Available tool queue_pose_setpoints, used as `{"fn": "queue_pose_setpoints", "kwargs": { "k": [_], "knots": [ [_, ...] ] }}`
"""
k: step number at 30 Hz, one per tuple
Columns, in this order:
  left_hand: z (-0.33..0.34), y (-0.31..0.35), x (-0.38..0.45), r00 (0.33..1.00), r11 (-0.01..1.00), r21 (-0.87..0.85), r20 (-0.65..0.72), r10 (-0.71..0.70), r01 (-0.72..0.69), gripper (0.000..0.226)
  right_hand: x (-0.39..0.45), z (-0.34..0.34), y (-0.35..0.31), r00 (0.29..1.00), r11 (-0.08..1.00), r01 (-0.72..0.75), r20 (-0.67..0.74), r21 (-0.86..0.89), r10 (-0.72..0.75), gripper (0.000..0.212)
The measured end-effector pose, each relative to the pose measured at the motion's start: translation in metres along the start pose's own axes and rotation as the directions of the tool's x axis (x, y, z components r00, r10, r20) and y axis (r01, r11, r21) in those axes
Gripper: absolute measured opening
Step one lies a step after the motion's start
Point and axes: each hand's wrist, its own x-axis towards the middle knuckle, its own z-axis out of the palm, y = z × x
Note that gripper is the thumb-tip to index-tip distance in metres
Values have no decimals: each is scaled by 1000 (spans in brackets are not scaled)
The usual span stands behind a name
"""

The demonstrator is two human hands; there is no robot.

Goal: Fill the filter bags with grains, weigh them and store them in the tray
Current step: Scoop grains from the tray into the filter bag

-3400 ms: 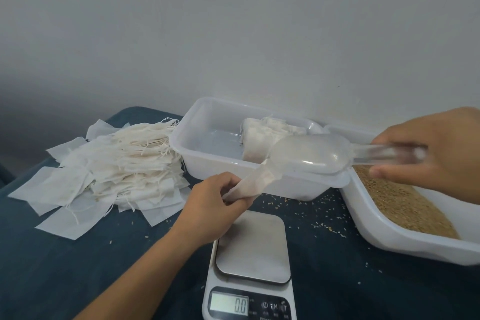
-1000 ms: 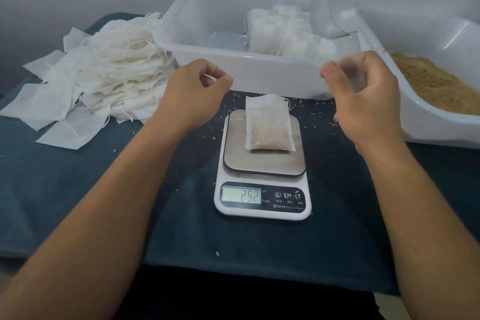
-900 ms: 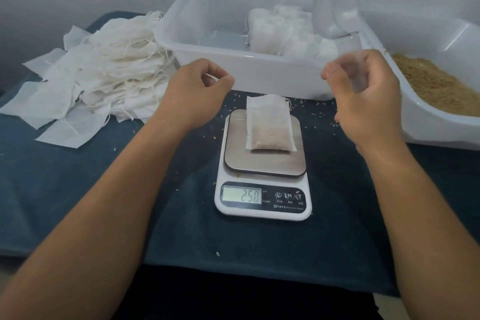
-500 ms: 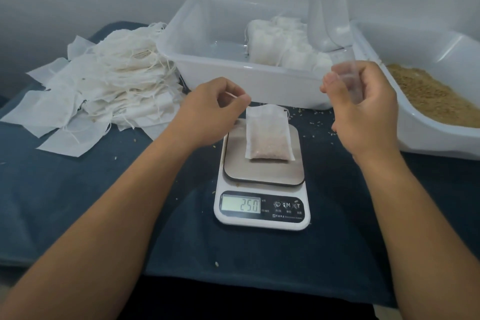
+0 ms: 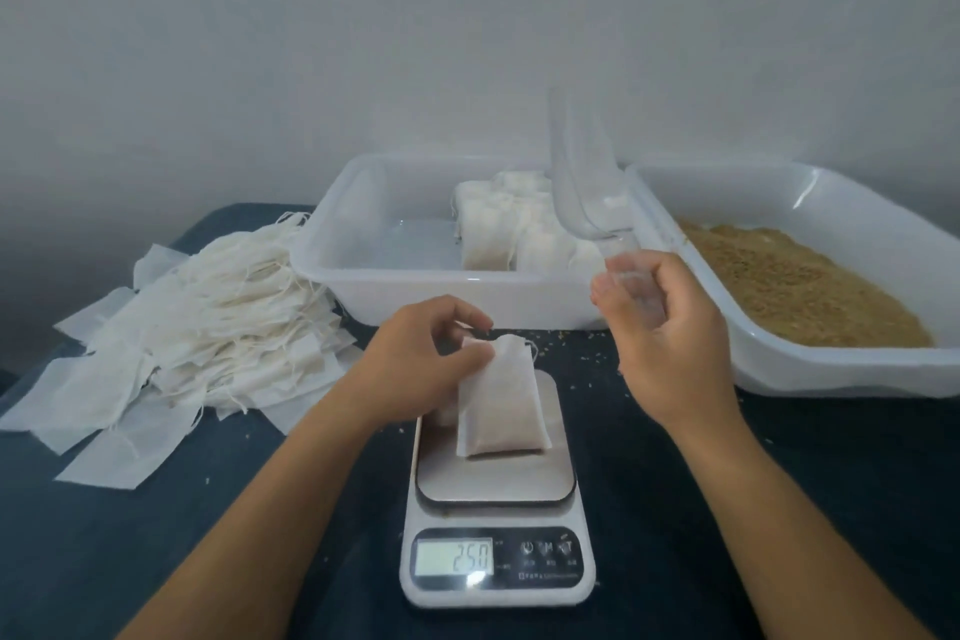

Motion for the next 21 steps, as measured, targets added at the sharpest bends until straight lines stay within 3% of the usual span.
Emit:
{"fn": "queue_pose_setpoints", "kwargs": {
  "k": [6, 10, 14, 21],
  "knots": [
    [-26, 38, 0, 983, 983, -32, -36, 179, -180, 17, 0, -5, -6, 998, 997, -31, -56, 75, 36, 35],
    [-47, 69, 21, 959, 959, 92, -67, 275, -268, 9, 1, -7, -10, 998, 995, -29, -47, 93, 33, 21],
    [-63, 83, 60, 964, 953, 197, -92, 251, -230, 5, 1, -8, -10, 998, 993, -15, -52, 115, 21, 13],
    [-45, 66, 122, 991, 975, 202, -72, 111, -94, 8, 0, -7, -8, 999, 986, -28, -39, 162, 34, 24]
  ]
}}
